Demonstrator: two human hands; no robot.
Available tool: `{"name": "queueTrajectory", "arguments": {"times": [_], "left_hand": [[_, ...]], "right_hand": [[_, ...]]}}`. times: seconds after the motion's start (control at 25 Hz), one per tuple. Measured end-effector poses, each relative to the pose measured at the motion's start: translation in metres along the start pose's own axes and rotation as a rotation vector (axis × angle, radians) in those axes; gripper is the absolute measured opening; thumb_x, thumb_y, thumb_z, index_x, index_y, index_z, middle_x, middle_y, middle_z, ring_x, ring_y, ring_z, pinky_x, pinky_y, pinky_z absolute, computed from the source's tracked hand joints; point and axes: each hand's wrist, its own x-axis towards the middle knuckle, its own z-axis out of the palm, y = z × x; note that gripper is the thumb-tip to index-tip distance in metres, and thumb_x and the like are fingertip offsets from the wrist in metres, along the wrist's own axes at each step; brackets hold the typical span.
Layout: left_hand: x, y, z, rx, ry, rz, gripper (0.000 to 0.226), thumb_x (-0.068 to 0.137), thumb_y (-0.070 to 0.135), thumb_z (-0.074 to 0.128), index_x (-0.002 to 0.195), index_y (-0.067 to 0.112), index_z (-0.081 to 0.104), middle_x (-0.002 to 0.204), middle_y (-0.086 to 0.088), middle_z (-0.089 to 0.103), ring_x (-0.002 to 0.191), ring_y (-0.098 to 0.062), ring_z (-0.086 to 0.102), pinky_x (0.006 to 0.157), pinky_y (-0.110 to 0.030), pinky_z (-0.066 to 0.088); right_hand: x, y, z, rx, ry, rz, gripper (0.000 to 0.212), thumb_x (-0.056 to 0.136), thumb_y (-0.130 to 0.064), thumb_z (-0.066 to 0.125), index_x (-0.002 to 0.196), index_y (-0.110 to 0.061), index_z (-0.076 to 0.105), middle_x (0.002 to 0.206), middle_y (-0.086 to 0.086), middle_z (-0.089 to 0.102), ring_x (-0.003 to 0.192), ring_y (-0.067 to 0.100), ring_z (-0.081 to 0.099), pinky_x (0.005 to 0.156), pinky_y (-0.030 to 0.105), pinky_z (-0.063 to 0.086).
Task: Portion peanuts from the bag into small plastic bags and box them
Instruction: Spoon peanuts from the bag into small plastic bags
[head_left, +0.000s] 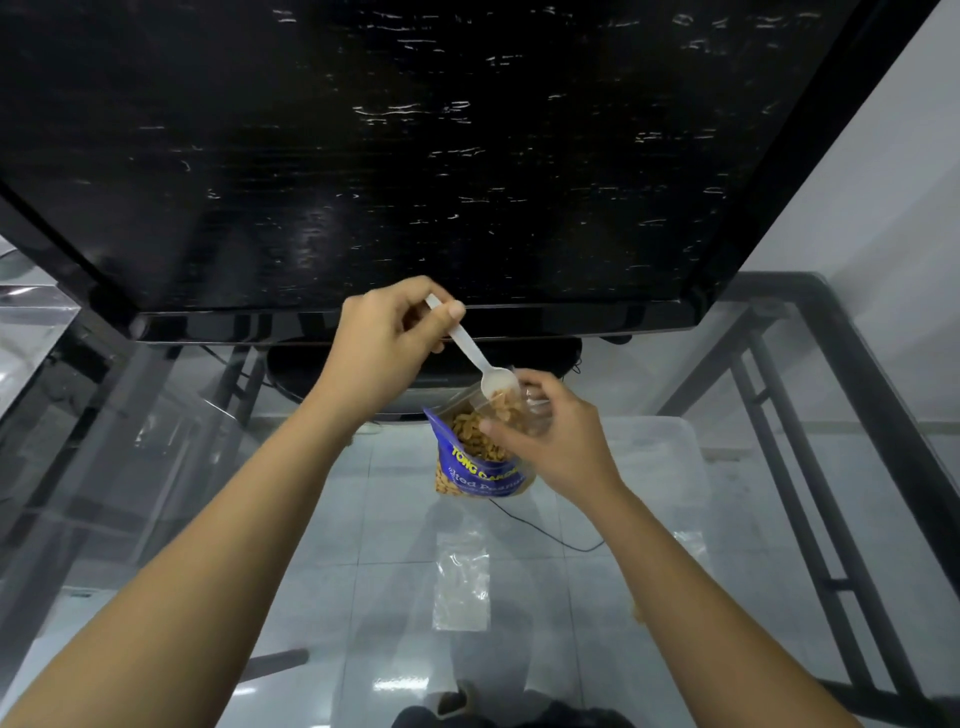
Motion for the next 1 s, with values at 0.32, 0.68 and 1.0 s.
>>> {"name": "queueTrajectory", "arguments": {"times": [0.32,0.68,1.0], "left_hand": [[-0.001,0.021,-0.021,0.018,0.007,0.112,0.010,0.088,0.025,0.061,0.081,0.020,0.066,0.064,0.005,0.066,0.057,0.003,0.059,0.057,-0.010,0.041],[-0.018,-0.019,-0.008,-0.087,0.157,-0.185,0.014,0.088,0.026,0.060,0.075,0.025,0.066,0.056,0.007,0.062,0.052,0.000,0.054,0.059,-0.029,0.048],[-0.072,-0.048,0.048,0.291,0.092,-0.429,0.066,0.086,0.043,0.059,0.137,0.005,0.038,0.125,-0.018,0.052,0.116,-0.033,0.050,0.096,-0.041,0.043]], "right_hand": [[0.003,0.006,-0.011,0.381,-0.068,0.129,0.033,0.088,-0.027,0.061,0.119,-0.021,0.057,0.106,-0.001,0.068,0.099,0.012,0.065,0.081,0.024,0.052],[-0.021,-0.001,-0.034,0.527,0.078,0.121,0.011,0.092,-0.018,0.055,0.091,-0.018,0.065,0.080,-0.003,0.071,0.070,0.007,0.067,0.061,0.017,0.053],[-0.063,0.016,-0.052,0.564,0.061,0.207,0.014,0.092,-0.017,0.055,0.099,-0.008,0.064,0.086,-0.001,0.072,0.073,0.006,0.068,0.068,0.018,0.056]]}}
